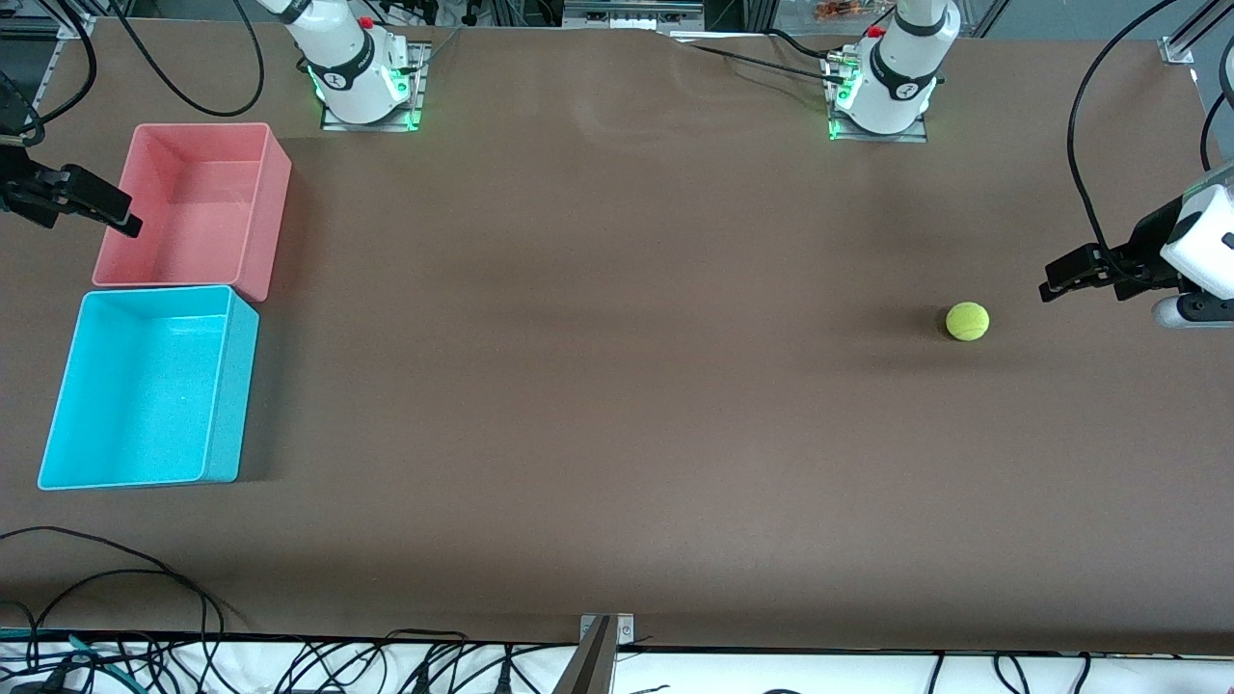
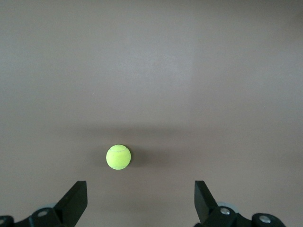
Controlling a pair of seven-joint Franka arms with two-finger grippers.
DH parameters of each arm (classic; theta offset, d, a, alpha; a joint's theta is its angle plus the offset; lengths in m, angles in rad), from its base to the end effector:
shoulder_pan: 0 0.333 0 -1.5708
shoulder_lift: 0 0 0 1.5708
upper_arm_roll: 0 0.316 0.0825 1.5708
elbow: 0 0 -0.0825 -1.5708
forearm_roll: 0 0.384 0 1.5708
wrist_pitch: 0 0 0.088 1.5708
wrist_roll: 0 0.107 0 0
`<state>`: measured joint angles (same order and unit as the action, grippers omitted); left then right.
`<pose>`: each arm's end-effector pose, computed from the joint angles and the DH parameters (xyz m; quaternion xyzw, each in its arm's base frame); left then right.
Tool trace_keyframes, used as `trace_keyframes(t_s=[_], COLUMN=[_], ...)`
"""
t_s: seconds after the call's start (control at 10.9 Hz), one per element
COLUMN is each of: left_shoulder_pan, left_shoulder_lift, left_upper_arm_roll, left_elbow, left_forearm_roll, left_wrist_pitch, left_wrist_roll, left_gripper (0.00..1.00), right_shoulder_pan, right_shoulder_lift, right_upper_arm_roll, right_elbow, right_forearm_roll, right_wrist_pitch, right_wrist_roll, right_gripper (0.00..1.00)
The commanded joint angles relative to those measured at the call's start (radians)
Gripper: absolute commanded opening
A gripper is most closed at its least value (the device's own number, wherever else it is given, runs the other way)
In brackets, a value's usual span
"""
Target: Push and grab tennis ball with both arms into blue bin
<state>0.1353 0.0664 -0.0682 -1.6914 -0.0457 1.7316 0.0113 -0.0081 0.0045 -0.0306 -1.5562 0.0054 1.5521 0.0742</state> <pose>0.5800 0.0358 0.5434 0.9991 0.0319 -0.0120 0.0253 0.5538 -0.0208 0.6272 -0.9984 0.0564 0.0043 0.0026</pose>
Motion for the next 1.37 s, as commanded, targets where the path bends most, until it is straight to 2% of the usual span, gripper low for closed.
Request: trace_keyframes(t_s=[0.0, 0.91, 1.0, 1.19, 1.28], left_shoulder_pan=[0.010, 0.009, 0.009, 0.013, 0.039], left_shoulder_lift=[0.000, 0.003, 0.003, 0.004, 0.012], left_upper_arm_roll=[-0.005, -0.005, -0.005, -0.004, -0.002], left_elbow=[0.019, 0.029, 0.027, 0.022, 0.024], left_forearm_roll=[-0.019, -0.017, -0.013, -0.023, -0.026], left_wrist_pitch=[-0.023, -0.024, -0.024, -0.026, -0.024], left_wrist_roll=[-0.004, -0.004, -0.005, -0.084, -0.130], left_gripper=[1.00, 1.00, 0.87, 0.16, 0.08], right_shoulder_pan=[0.003, 0.005, 0.005, 0.003, 0.005], right_shoulder_lift=[0.003, 0.003, 0.003, 0.003, 0.003], right_upper_arm_roll=[-0.009, -0.009, -0.009, -0.009, -0.009], right_elbow=[0.022, 0.022, 0.022, 0.022, 0.022], right_forearm_roll=[0.019, 0.019, 0.019, 0.019, 0.019], right_wrist_pitch=[-0.018, -0.020, -0.020, -0.020, -0.020], right_wrist_roll=[-0.007, -0.008, -0.008, -0.008, -0.008], right_gripper=[1.00, 1.00, 1.00, 1.00, 1.00])
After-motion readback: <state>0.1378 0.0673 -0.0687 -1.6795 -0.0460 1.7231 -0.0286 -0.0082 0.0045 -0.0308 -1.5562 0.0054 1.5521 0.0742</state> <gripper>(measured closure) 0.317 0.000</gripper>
